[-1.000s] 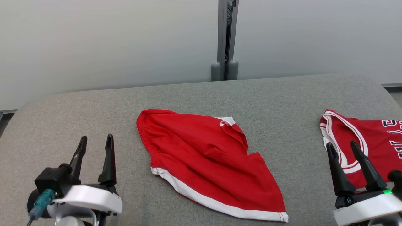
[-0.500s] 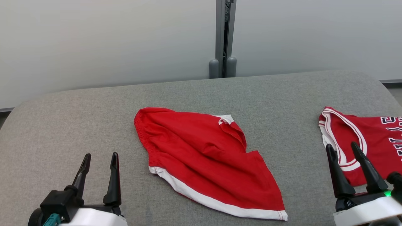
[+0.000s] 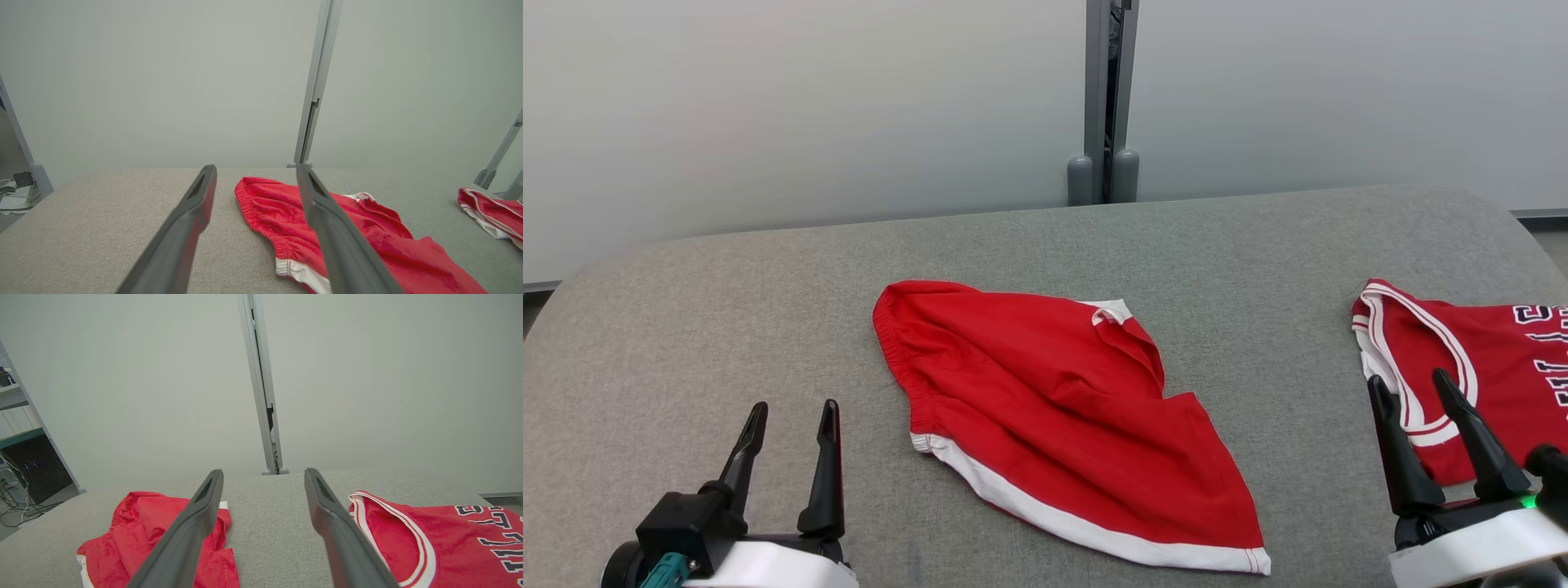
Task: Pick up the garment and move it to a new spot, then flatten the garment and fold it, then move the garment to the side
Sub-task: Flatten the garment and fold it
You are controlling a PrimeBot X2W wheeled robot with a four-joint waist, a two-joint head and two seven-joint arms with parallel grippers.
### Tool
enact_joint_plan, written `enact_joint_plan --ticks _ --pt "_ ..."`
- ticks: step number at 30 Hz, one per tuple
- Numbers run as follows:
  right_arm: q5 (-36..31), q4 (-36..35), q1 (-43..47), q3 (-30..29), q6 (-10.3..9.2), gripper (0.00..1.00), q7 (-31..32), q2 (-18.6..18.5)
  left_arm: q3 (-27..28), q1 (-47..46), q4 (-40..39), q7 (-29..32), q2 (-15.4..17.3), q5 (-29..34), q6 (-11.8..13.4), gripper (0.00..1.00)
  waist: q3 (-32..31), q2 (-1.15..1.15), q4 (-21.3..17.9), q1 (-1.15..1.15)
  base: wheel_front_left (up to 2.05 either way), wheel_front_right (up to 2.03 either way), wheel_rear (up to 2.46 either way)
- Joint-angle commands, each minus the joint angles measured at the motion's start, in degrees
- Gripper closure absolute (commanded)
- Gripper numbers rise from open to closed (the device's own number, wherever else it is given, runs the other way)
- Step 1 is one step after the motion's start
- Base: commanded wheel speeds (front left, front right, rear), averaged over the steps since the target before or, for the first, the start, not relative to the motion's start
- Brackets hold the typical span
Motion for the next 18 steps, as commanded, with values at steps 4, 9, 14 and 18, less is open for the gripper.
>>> enact_joint_plan --ticks 4,9,14,18 --pt "-0.1 0.4 -0.6 -0.2 0.01 0.00 0.8 -0.3 0.0 0.2 0.3 0.1 0.1 -0.2 0.2 0.00 0.2 0.00 -0.1 0.00 0.00 0.00 0.00" --pt "2.8 3.3 1.9 1.5 0.01 0.00 9.4 -0.9 -1.1 0.7 1.6 3.6 0.4 -1.9 -0.4 0.00 0.6 0.00 -0.2 0.00 0.00 0.00 0.00" --pt "7.9 4.7 3.3 5.0 0.01 0.00 19.0 -2.9 -3.2 -1.1 3.0 9.4 1.0 -3.6 -1.7 0.00 2.2 0.00 -0.1 0.00 0.00 0.00 0.00" --pt "10.7 5.7 3.0 6.7 0.01 0.00 23.3 -3.4 -5.8 -4.0 5.1 15.7 1.7 -5.2 -4.7 0.00 4.5 0.00 0.2 0.00 0.00 0.00 0.00"
